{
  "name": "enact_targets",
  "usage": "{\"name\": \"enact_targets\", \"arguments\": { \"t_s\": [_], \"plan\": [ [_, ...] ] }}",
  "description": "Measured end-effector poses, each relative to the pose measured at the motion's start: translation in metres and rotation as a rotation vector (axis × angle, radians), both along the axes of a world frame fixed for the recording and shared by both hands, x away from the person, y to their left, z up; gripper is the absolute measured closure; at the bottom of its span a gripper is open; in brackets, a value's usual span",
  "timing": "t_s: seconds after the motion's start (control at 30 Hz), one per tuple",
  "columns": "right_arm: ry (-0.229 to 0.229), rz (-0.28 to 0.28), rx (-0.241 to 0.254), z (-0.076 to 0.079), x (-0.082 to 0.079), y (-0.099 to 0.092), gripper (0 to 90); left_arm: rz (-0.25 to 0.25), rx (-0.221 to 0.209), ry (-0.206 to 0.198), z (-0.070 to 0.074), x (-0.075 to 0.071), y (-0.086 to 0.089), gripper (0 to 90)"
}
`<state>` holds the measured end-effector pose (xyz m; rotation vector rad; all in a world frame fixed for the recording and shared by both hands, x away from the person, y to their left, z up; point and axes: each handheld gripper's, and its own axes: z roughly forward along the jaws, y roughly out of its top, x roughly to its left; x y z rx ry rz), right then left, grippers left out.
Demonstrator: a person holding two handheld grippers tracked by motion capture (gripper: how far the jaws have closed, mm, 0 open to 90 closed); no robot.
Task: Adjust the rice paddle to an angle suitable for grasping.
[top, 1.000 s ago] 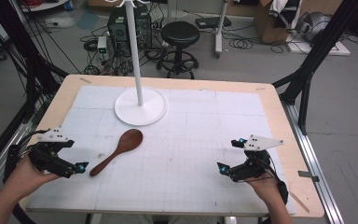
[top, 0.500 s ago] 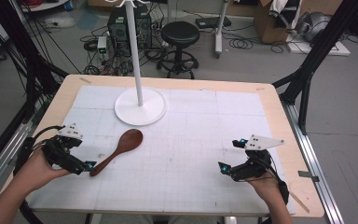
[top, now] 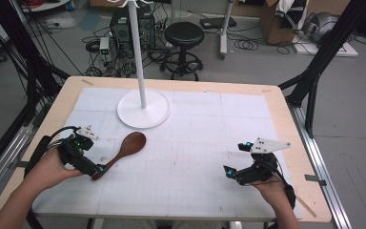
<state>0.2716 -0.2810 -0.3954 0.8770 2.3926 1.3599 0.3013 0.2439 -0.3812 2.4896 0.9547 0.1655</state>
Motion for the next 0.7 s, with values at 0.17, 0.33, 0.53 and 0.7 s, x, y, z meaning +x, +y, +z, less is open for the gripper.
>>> {"name": "enact_targets", "arguments": {
  "t_s": [0.17, 0.33, 0.53, 0.7],
  "plan": [
    [-0.003, 0.005, -0.009, -0.001, 0.001, 0.001, 0.9, -0.001, 0.019, 0.031, -0.005, 0.006, -0.009, 1.7],
    [-0.004, 0.005, -0.011, -0.001, 0.001, 0.001, 0.9, -0.001, 0.047, 0.062, -0.009, 0.012, -0.019, 1.8],
    [0.001, 0.002, -0.012, -0.001, 0.001, 0.0, 0.9, 0.017, 0.075, 0.098, -0.014, 0.018, -0.027, 2.3],
    [0.0, 0.006, -0.018, -0.002, 0.002, -0.001, 0.9, 0.021, 0.088, 0.125, -0.016, 0.023, -0.034, 2.4]
  ]
}}
